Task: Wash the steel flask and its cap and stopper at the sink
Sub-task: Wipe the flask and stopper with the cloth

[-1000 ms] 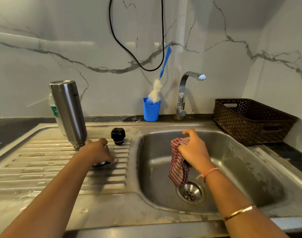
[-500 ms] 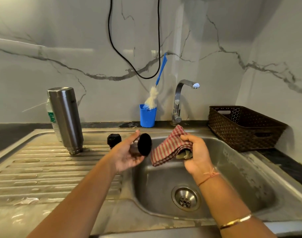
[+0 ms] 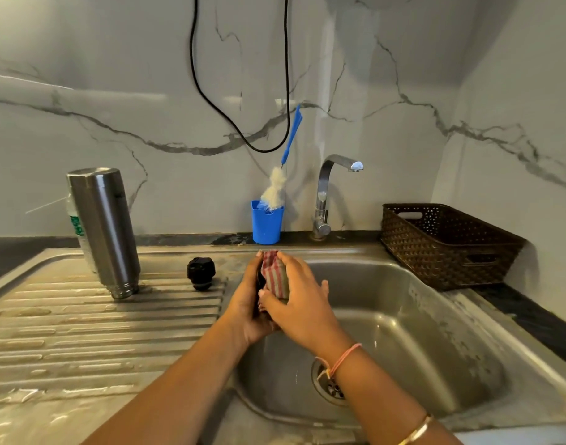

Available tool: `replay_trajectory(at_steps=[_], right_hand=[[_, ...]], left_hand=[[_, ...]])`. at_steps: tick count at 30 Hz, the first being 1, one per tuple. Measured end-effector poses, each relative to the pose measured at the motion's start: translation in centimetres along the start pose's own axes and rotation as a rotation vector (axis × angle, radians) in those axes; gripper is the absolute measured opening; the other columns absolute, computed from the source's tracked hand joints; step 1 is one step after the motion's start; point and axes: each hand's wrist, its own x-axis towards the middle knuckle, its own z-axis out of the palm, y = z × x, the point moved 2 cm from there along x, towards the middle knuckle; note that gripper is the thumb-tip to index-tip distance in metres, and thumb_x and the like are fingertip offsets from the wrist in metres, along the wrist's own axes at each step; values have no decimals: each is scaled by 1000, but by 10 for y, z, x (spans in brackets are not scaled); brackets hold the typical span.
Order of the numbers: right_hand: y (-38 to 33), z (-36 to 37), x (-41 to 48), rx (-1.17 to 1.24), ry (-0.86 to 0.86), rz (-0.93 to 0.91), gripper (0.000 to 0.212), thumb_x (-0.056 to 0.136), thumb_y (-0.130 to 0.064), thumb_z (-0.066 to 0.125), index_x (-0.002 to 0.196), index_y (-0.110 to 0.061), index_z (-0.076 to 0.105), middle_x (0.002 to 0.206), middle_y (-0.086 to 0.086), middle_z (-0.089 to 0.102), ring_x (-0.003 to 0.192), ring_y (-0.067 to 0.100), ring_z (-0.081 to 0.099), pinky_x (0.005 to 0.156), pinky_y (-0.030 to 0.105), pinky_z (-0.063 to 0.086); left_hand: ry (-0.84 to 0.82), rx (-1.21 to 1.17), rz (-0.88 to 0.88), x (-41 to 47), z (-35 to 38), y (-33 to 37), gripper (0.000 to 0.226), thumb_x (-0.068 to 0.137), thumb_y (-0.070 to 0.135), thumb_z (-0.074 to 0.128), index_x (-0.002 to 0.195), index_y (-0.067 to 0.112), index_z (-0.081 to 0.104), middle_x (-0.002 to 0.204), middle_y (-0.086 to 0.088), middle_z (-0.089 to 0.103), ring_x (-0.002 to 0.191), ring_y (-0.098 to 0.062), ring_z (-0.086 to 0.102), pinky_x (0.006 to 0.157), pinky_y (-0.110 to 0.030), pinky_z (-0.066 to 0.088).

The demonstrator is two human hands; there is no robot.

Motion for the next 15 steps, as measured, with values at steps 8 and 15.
replay_trajectory(at_steps=[8,15], right_hand=[[13,8,0,297,28,102,90,85,-41,65,150,-35,3,150,-1,23,133,16,37,108,35,36],[24,-20,4,68,157,108,75,85,-31,68,145,-24,24,136,3,50,119,22,53,98,34,45]], left_hand=[[-1,28,12,2,-2,0,57,79,61,57,79,8,77,84,-13,73,75,-26,70,73,-39,50],[194,318,247,2,-10,6,41,82,61,53,99,25,63,95,2,66,91,-13,54,90,-36,34]])
